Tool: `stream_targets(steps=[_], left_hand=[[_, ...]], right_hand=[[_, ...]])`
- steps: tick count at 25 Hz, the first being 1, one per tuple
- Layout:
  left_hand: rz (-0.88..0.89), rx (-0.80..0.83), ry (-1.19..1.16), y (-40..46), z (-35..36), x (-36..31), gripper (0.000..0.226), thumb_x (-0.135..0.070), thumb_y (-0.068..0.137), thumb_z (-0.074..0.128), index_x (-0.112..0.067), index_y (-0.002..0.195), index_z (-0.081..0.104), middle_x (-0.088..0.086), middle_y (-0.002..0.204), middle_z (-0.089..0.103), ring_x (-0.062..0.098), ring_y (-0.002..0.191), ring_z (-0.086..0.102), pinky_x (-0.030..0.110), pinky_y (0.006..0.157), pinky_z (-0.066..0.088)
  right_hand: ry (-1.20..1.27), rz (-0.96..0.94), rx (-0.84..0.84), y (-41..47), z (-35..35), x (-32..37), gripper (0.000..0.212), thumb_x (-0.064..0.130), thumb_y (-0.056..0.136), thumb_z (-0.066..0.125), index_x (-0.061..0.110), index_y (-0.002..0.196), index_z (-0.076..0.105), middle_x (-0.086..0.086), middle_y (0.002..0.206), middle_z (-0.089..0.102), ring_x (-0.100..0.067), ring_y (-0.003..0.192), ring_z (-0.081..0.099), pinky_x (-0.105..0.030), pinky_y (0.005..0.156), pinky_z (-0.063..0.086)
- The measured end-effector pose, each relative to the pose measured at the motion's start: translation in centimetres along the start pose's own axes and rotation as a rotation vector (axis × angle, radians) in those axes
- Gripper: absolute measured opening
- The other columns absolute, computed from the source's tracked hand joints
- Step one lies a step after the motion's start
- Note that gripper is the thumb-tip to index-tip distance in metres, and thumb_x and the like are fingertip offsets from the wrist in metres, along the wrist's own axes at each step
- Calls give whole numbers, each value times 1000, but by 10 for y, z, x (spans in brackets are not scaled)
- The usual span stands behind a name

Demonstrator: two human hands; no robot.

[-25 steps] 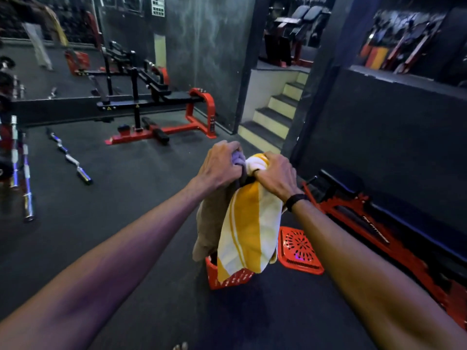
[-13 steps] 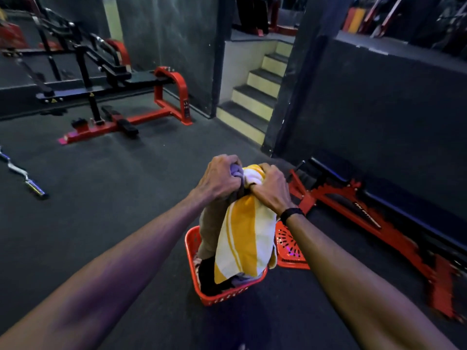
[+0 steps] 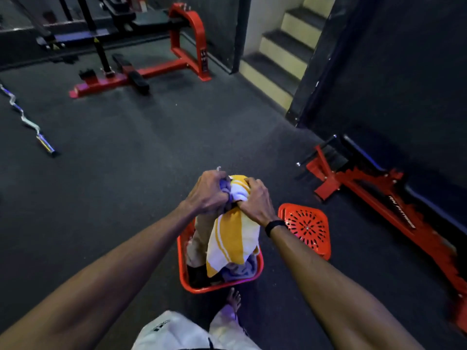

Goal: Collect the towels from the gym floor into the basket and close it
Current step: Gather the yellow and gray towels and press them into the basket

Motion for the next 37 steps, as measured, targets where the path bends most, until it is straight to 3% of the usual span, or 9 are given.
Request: stream_targets(steps=[4, 9, 17, 22, 26, 28, 32, 35, 37], left_hand=[[-118, 128, 49, 1, 38, 26, 22, -18, 51, 60, -15, 72, 65, 3, 70, 70, 19, 64, 63, 32, 59, 54], [-179, 209, 108, 3, 76, 58, 25, -25, 55, 61, -21, 80, 61, 2, 79, 71, 23, 73, 66, 32, 61, 52], [-78, 355, 452, -14, 152, 128, 71, -52, 73, 46, -23, 138, 35, 13, 130, 49, 35, 112, 52, 44, 85, 47], [6, 415, 531, -18, 225, 194, 75, -49, 68, 47, -13, 134, 47, 9, 104, 66, 28, 87, 64, 41, 71, 51], [20, 454, 544, -26, 282, 249, 87, -50, 63, 58, -6, 138, 44, 14, 97, 62, 32, 84, 60, 42, 68, 49], [34, 460, 541, -32, 300, 269, 91, -50, 68, 55, -5, 143, 34, 20, 100, 57, 36, 91, 56, 49, 74, 48], [-12, 525, 567, -39, 311, 295, 94, -58, 73, 35, -8, 150, 17, 25, 119, 49, 40, 110, 48, 54, 89, 40], [-69, 478, 563, -29, 292, 300, 95, -63, 67, 47, -21, 148, 20, 23, 132, 40, 43, 124, 40, 64, 99, 32], [-93, 406, 538, -20, 275, 301, 108, -76, 61, 51, -24, 150, 16, 24, 151, 20, 47, 141, 17, 70, 105, 17]], right_hand=[[31, 27, 117, 7, 32, -35, 51, 18, 69, 73, 11, 117, 56, -15, 108, 58, -36, 103, 58, -37, 85, 45], [40, 117, 209, 11, 65, -69, 55, 25, 71, 70, 11, 120, 51, -15, 117, 50, -38, 108, 55, -44, 88, 48], [-251, 137, 313, -9, 149, -121, 72, 58, 77, 49, 18, 137, 42, -16, 145, 41, -39, 125, 49, -53, 97, 43], [-315, 177, 469, -16, 235, -174, 78, 54, 83, 49, 23, 151, 26, -11, 159, 21, -32, 144, 27, -58, 114, 17], [-424, 129, 529, -22, 299, -216, 82, 59, 74, 52, 22, 145, 40, -11, 148, 45, -35, 134, 45, -75, 105, 19], [-438, 123, 550, -25, 320, -233, 84, 61, 76, 49, 25, 150, 31, -6, 151, 41, -36, 140, 36, -78, 103, 9], [-428, 115, 695, -20, 348, -251, 91, 67, 86, 46, 35, 153, -6, 2, 164, 3, -33, 150, -1, -76, 106, 2], [-438, 77, 601, -10, 339, -238, 95, 72, 84, 45, 29, 155, 0, -6, 164, 6, -37, 149, 9, -73, 108, 11], [-532, 96, 417, -2, 318, -233, 109, 87, 73, 37, 23, 156, 6, -15, 163, 5, -39, 148, 13, -69, 111, 13]])
Point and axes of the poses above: each hand's wrist, its own y-axis towards the middle knuckle, its own z-axis out of the palm, x = y × z, the point moved 7 cm from there along y, towards the middle knuckle
